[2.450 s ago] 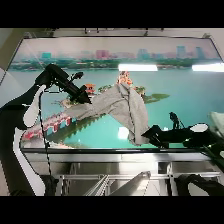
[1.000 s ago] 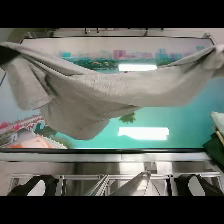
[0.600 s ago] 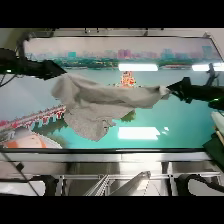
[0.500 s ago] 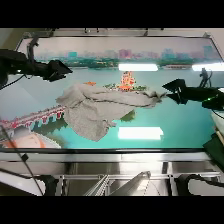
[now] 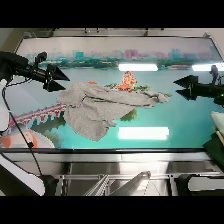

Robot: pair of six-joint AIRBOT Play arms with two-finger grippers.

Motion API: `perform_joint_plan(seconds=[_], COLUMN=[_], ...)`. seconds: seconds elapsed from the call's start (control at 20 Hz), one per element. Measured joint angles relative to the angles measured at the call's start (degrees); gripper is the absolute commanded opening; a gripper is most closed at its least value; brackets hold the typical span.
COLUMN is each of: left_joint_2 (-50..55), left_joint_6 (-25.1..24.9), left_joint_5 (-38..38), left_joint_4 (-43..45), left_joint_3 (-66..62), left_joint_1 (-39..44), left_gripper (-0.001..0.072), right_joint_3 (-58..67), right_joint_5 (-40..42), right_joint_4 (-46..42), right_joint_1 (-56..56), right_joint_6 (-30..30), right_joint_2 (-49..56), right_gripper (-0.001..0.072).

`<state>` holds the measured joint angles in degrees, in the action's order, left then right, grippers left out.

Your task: Fold the shirts.

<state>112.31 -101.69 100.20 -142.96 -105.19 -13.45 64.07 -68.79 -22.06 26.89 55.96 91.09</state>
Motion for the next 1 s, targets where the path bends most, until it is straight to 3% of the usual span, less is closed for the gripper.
perform_joint_plan(seconds=[0.35,0.65,0.7,0.75,0.8,0.95,1.0], left_joint_2=[-20.41,-28.39,-28.11,-27.32,-26.29,-22.10,-20.85], left_joint_6=[2.10,3.30,3.13,3.15,3.08,2.91,2.91], left_joint_5=[-7.74,-22.36,-24.63,-25.62,-27.02,-29.24,-29.55], left_joint_4=[10.03,7.39,6.51,5.44,4.92,3.04,2.80], left_joint_3=[39.21,63.91,65.42,66.07,66.07,62.60,60.96], left_joint_1=[0.70,4.09,4.94,5.77,6.56,9.35,10.40], left_gripper=[0.0713,0.0694,0.0630,0.0414,0.0299,0.0264,0.0197], right_joint_3=[0.46,0.50,0.50,0.50,0.50,0.50,0.50], right_joint_5=[-0.96,1.03,1.31,1.51,1.66,1.77,1.55], right_joint_4=[-6.60,-7.56,-7.56,-7.69,-7.72,-8.11,-8.17], right_joint_1=[1.03,1.11,1.11,1.14,1.14,1.14,1.14], right_joint_6=[1.01,1.01,1.01,1.01,1.05,2.58,3.17], right_joint_2=[0.00,0.00,0.00,0.00,0.13,1.27,1.95], right_gripper=[0.0701,0.0701,0.0701,0.0701,0.0701,0.0701,0.0701])
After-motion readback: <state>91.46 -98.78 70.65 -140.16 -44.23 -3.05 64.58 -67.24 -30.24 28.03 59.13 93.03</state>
